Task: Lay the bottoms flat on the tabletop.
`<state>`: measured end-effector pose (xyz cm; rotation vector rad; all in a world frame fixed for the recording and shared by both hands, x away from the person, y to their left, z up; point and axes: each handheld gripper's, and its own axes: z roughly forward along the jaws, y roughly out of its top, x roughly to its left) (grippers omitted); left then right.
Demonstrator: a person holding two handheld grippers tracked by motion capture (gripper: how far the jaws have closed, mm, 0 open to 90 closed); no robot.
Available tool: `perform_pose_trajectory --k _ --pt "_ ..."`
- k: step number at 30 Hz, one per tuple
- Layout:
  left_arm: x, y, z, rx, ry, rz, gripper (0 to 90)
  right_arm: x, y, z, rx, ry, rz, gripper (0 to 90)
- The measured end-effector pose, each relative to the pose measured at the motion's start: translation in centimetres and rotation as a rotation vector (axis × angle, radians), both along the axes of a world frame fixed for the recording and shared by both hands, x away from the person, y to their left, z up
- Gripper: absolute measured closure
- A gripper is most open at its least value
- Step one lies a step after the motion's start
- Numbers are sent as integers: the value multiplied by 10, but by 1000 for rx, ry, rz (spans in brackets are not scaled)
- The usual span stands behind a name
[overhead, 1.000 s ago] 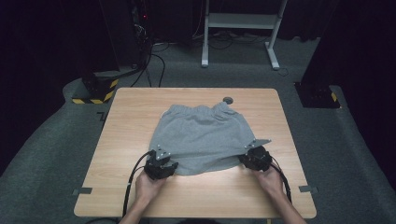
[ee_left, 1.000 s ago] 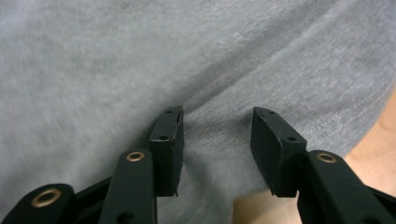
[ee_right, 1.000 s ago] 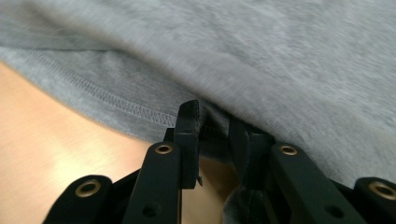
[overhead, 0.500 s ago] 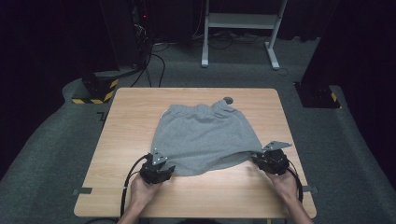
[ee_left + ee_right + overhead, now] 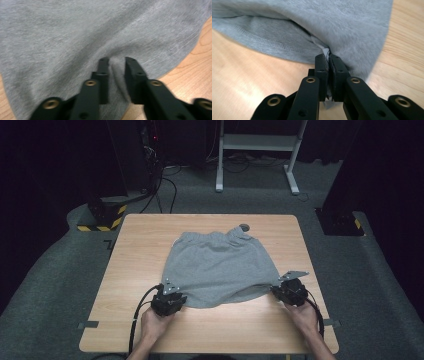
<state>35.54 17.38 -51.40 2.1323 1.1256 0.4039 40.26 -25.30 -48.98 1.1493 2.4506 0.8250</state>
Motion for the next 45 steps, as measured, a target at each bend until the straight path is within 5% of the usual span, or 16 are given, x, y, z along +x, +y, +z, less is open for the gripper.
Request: perform_pose_trajectory --k 7,10,13,16,19,24,29,32,35,36,39,42,45 --pt "1 10 14 -35 2 -2 872 -24 -32 21 61 -27 21 857" --pt "-4 14 22 -30 -10 -13 873 -33 -37 16 49 9 60 856" --pt "-9 14 19 -19 20 -25 868 -42 -35 1 12 54 83 791" --pt "-10 12 13 -32 28 -6 787 -47 -33 -2 57 47 71 733" --pt "-11 2 12 -34 9 -19 657 -51 -16 2 85 19 123 682" --pt "-10 -19 14 -34 -13 -61 576 -40 18 5 93 -14 179 646" --pt "-12 -37 16 -22 -40 -111 536 -18 39 -8 67 59 189 822" --pt "-11 -45 14 -3 -44 -128 513 -7 39 -11 123 116 174 872" --pt "-9 -51 11 -9 -36 -135 507 0 36 -4 163 126 152 849" --pt "-8 -52 11 -7 -39 -137 506 2 35 -3 166 139 143 779" --pt "-6 -58 8 -8 -35 -146 507 8 38 -8 109 145 106 738" --pt "-7 -62 8 -3 -38 -156 508 6 40 -11 80 121 82 728" --pt "-9 -66 9 -8 -41 -166 509 -6 39 -2 93 50 95 729"
